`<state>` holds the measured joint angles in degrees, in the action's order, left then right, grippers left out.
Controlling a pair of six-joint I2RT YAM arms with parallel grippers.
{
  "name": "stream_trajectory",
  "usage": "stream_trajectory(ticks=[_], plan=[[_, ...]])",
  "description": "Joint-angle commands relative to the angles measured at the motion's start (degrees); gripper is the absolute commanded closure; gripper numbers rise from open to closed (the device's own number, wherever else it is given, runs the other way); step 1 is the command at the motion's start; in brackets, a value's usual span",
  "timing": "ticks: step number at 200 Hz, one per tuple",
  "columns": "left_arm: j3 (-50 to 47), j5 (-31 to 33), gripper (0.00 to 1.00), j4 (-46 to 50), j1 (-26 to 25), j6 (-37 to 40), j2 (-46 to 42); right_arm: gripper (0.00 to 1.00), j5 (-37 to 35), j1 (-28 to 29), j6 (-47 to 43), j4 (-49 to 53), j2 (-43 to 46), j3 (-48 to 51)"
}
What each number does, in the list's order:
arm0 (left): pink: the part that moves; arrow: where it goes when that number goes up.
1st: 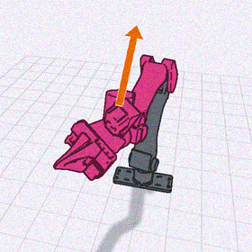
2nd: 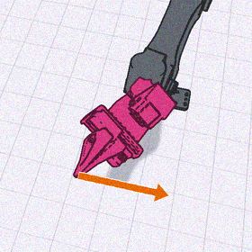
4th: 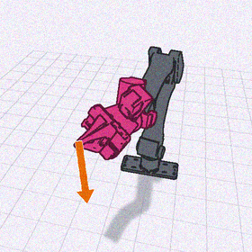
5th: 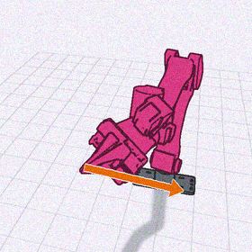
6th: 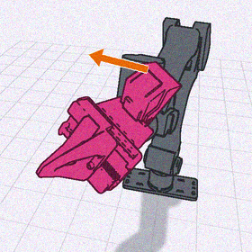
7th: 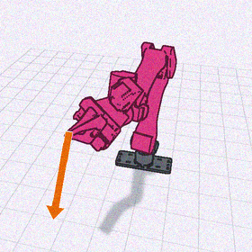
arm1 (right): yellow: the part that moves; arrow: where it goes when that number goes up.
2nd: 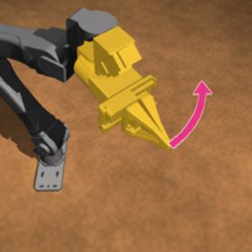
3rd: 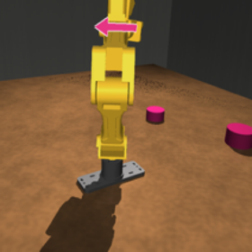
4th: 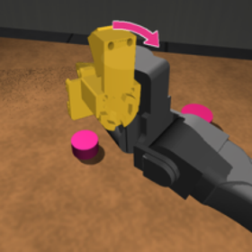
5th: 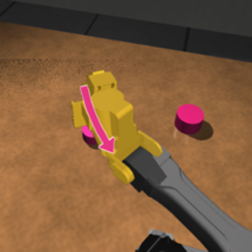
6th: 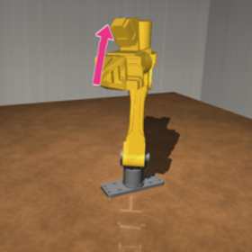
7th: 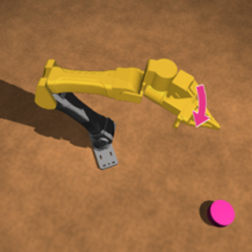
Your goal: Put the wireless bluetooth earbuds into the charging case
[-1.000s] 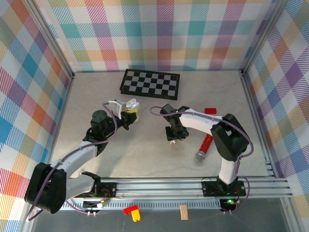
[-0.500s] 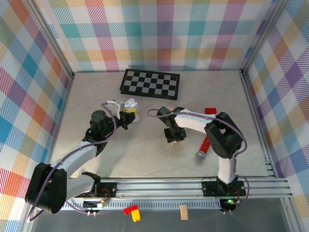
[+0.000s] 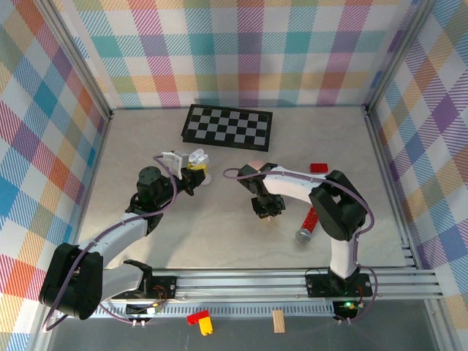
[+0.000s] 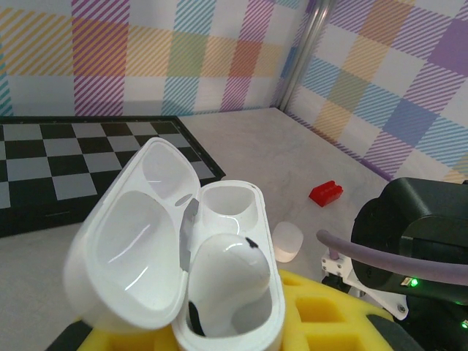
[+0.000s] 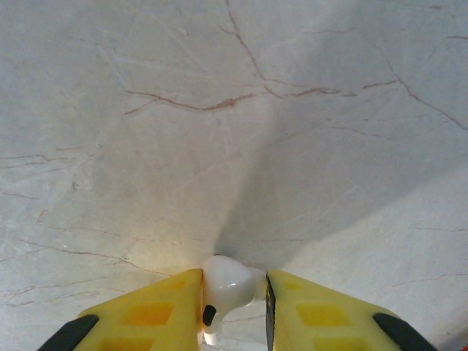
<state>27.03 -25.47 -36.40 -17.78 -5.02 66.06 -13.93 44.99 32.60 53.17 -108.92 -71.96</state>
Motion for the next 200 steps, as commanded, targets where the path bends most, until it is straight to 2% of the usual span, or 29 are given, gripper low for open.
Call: stream_trajectory(ticks=[1,20,55,91,123,156,200], plan=[[-0.2,-1.1,1.0,-2.6,0.6,-0.5,-0.3,0.79,-0.7,0.3,0.1,2.2,1.7,0.1],[-0.2,-1.1,1.0,-2.6,0.6,-0.5,-0.1,0.82,-0.4,0.4,0.1,1.8,1.7,0.4],[0.0,-1.1,1.0,-2.7,0.7,-0.5,0.0,0.76,3.3,0.2,-0.4,-2.3,3.6,1.7],[0.1,-1.2,1.0,-2.7,0.7,-0.6,0.4,0.75,6.0,-0.2,-0.5,-6.9,4.9,3.6],[0.0,-1.3,1.0,-2.6,0.7,-0.6,0.2,0.69,6.1,-0.2,-1.3,-6.1,3.3,3.5],[0.3,-1.3,1.0,-2.4,0.7,-0.5,0.5,0.58,7.2,-0.3,-3.1,-6.2,3.7,2.8],[0.5,-1.6,1.0,-2.5,0.7,-0.5,0.9,0.55,8.4,-1.6,-4.7,-5.6,3.9,2.2]])
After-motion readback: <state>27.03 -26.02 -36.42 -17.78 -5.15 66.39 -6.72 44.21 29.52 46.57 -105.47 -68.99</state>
